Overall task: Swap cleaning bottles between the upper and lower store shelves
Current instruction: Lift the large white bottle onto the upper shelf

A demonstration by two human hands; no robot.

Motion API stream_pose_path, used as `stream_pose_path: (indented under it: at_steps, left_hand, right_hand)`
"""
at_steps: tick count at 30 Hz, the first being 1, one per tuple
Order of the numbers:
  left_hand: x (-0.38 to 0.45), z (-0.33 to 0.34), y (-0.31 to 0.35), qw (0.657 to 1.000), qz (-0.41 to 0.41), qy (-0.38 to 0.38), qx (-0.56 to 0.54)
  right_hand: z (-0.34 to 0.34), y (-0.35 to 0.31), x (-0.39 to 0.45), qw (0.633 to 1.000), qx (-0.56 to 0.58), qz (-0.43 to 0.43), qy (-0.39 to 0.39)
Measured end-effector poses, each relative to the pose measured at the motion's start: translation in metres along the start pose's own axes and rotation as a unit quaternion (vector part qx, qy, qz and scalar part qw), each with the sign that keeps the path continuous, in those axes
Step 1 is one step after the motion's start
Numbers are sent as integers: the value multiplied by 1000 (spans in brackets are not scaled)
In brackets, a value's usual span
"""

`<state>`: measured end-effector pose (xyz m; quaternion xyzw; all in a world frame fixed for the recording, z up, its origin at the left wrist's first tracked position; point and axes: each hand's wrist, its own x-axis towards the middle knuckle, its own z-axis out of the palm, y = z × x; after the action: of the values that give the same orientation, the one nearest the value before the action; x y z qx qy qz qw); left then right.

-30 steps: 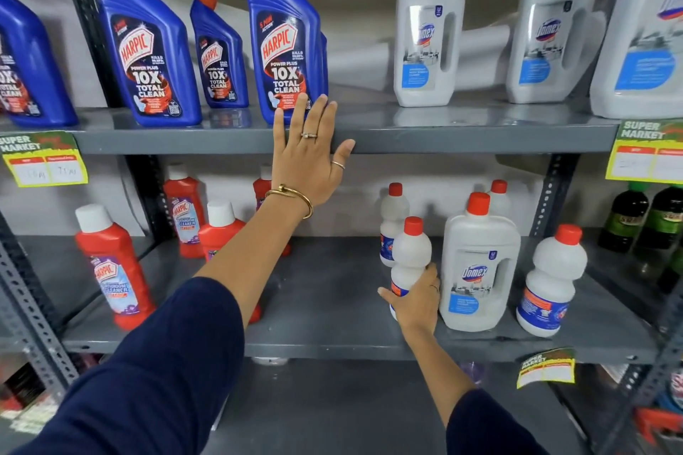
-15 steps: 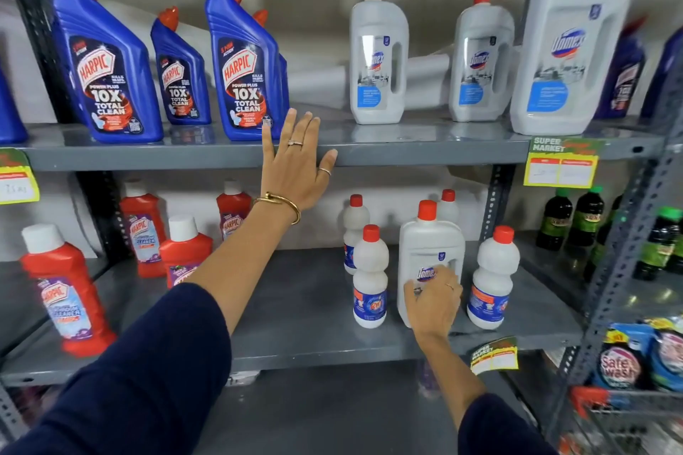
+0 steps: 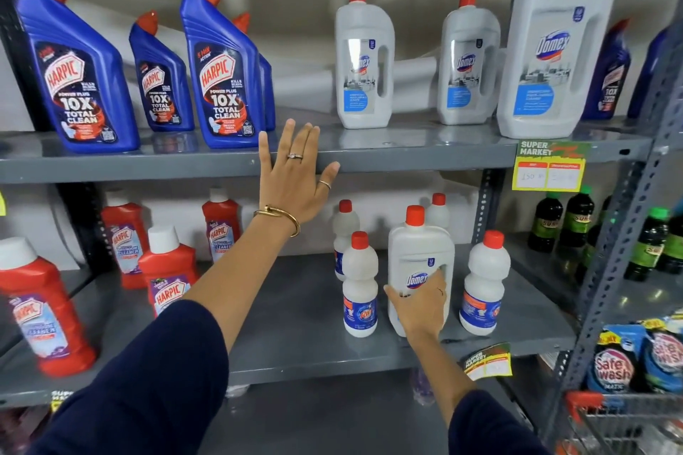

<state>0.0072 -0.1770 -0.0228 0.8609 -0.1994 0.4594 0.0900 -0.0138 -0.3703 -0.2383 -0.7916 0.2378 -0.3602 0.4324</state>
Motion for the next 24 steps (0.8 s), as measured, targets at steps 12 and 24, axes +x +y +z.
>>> stream_pose_path:
  at_steps: [12,24]
  left_hand:
    - [-1,8,-2,1000,7,22,19]
    - [-2,9,-4,1000,10,14,26]
  right_hand:
    - [9,2,3,998,39,-1,40]
    - [-32,2,-19,995,40,-68,60]
